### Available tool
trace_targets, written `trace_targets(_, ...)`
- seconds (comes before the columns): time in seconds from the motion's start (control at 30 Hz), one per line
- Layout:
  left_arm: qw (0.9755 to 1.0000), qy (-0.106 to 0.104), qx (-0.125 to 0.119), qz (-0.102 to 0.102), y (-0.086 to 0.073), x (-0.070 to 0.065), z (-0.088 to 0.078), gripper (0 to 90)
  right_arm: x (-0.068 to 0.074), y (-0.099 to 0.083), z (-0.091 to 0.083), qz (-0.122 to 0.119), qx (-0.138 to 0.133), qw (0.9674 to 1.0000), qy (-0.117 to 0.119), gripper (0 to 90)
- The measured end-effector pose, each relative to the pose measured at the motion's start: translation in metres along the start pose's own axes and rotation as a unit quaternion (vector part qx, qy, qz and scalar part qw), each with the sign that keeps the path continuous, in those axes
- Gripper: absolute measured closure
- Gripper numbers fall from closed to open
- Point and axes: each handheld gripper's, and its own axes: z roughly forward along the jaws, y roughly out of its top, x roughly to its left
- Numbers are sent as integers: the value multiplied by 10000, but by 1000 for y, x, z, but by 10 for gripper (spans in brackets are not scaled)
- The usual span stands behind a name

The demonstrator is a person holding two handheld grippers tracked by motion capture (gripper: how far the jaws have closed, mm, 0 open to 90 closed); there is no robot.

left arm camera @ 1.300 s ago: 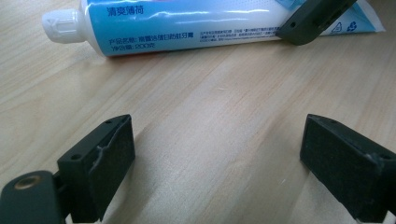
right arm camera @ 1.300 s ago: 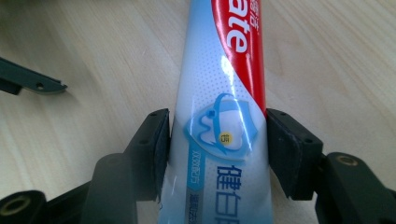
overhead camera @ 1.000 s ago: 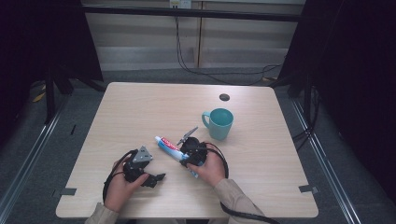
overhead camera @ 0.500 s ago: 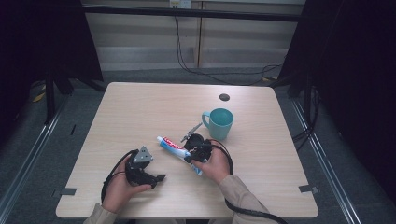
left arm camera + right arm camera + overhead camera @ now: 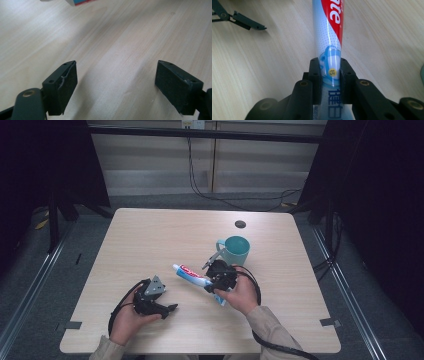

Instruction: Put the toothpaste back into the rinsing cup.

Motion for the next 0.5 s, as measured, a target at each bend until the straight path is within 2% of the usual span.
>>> trace_targets(0.07, 10000, 3, -2, 89, 4, 1, -2, 183, -1, 0, -3, 9, 10, 10000, 44, 760)
trace_targets(0.3, 9998, 41, 70, 155, 13, 5, -4, 185, -1, -1, -8, -44, 147, 9999, 60, 759)
trace_targets(0.4, 9996, 166, 47, 215, 21, 8, -5, 187, -2, -1, -11, -34, 98, 9998, 148, 758)
trace_targets(0.5, 9993, 193, 30, 314, 29, 9, -7, 190, -2, -1, -13, -33, 97, 9998, 167, 758)
